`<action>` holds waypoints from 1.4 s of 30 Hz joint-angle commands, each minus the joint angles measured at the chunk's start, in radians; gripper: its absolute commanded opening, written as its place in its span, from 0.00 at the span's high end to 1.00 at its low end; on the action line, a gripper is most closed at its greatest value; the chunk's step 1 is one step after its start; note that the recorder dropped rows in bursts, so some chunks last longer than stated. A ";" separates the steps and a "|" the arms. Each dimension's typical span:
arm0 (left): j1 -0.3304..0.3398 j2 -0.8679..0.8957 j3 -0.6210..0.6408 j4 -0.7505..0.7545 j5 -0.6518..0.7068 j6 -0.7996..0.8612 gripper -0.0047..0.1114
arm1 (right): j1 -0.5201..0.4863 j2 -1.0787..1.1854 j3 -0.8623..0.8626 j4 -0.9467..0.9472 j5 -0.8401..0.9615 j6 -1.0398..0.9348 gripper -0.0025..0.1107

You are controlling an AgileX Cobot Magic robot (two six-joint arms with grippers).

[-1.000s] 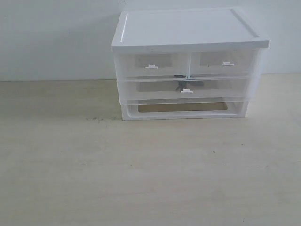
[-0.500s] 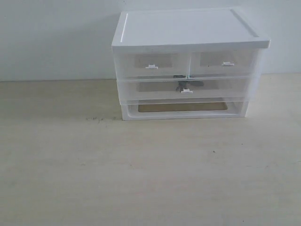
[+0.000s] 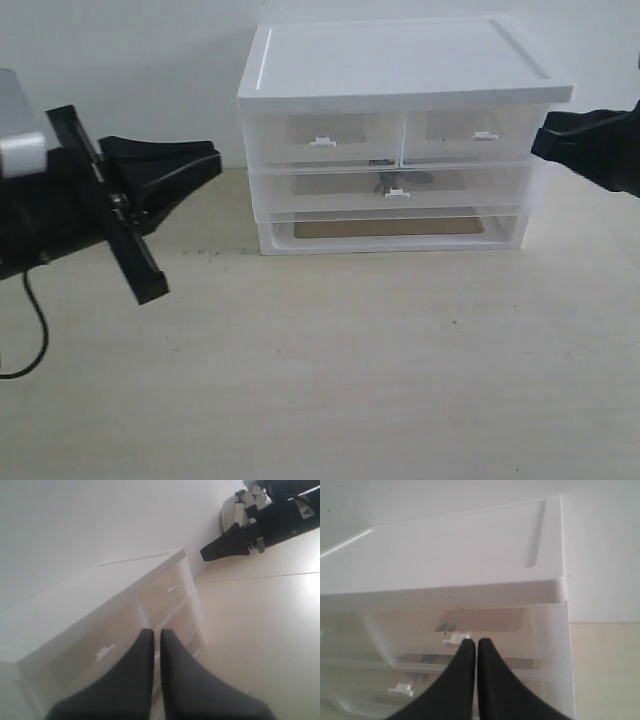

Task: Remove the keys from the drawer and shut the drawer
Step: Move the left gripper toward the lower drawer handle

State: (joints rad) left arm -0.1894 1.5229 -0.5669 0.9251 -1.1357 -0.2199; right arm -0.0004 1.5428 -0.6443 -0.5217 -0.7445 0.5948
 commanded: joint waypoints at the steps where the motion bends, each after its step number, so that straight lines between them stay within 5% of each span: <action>1: -0.083 0.152 -0.105 -0.051 0.002 0.128 0.92 | 0.001 0.097 -0.077 -0.056 -0.021 0.057 0.98; 8: -0.193 0.335 -0.326 -0.062 0.197 0.285 0.91 | 0.001 0.196 -0.158 -0.073 -0.026 0.111 0.98; 15: -0.291 0.490 -0.514 -0.085 0.325 0.587 0.58 | 0.001 0.214 -0.182 -0.075 -0.031 0.110 0.98; 18: -0.322 0.560 -0.578 -0.135 0.333 0.760 0.52 | 0.001 0.214 -0.182 -0.077 -0.031 0.110 0.98; 31: -0.369 0.755 -0.785 -0.215 0.333 1.004 0.51 | 0.001 0.214 -0.182 -0.077 -0.031 0.110 0.98; 42: -0.369 0.852 -0.853 -0.361 0.321 1.316 0.62 | 0.001 0.214 -0.182 -0.079 -0.031 0.110 0.98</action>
State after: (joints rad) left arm -0.5578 2.3648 -1.4125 0.5849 -0.8121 1.0381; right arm -0.0004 1.7559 -0.8238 -0.5942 -0.7683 0.7068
